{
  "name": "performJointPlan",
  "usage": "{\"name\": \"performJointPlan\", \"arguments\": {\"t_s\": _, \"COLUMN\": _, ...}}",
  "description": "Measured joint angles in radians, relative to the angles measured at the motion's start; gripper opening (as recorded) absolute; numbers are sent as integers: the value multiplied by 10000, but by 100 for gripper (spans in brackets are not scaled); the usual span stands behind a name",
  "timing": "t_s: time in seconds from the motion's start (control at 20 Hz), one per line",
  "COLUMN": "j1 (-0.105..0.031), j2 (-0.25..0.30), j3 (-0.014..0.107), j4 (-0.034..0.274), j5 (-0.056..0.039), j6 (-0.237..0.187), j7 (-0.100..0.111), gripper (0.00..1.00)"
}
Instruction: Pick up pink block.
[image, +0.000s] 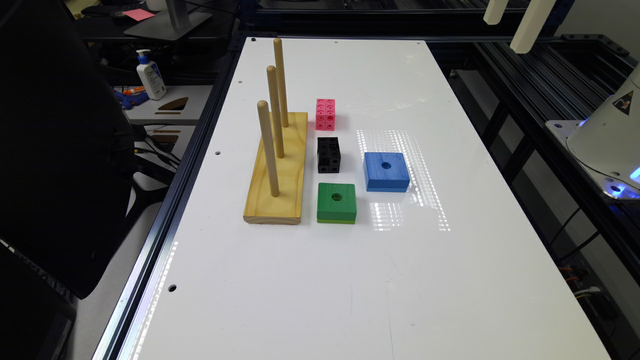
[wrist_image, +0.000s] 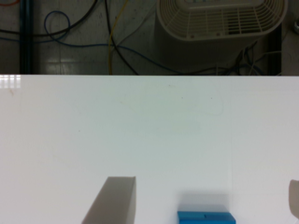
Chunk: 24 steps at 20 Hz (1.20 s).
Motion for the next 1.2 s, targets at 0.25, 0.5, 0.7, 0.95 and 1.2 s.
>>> {"name": "performJointPlan", "arguments": {"t_s": 0.25, "j1": -269, "j2": 59, "j3": -3, "j4": 8, "j5": -17, "j6": 214, "j7": -184, "gripper": 100}}
{"name": "performJointPlan", "arguments": {"t_s": 0.5, "j1": -425, "j2": 129, "j3": -2, "j4": 18, "j5": -20, "j6": 396, "j7": -287, "gripper": 100}}
{"name": "performJointPlan", "arguments": {"t_s": 0.7, "j1": -535, "j2": 258, "j3": -3, "j4": 27, "j5": -20, "j6": 597, "j7": -388, "gripper": 100}}
{"name": "performJointPlan", "arguments": {"t_s": 0.95, "j1": -634, "j2": 482, "j3": -3, "j4": 86, "j5": -24, "j6": 833, "j7": -455, "gripper": 100}}
{"name": "performJointPlan", "arguments": {"t_s": 1.2, "j1": -731, "j2": 734, "j3": -3, "j4": 259, "j5": -29, "j6": 948, "j7": -541, "gripper": 100}}
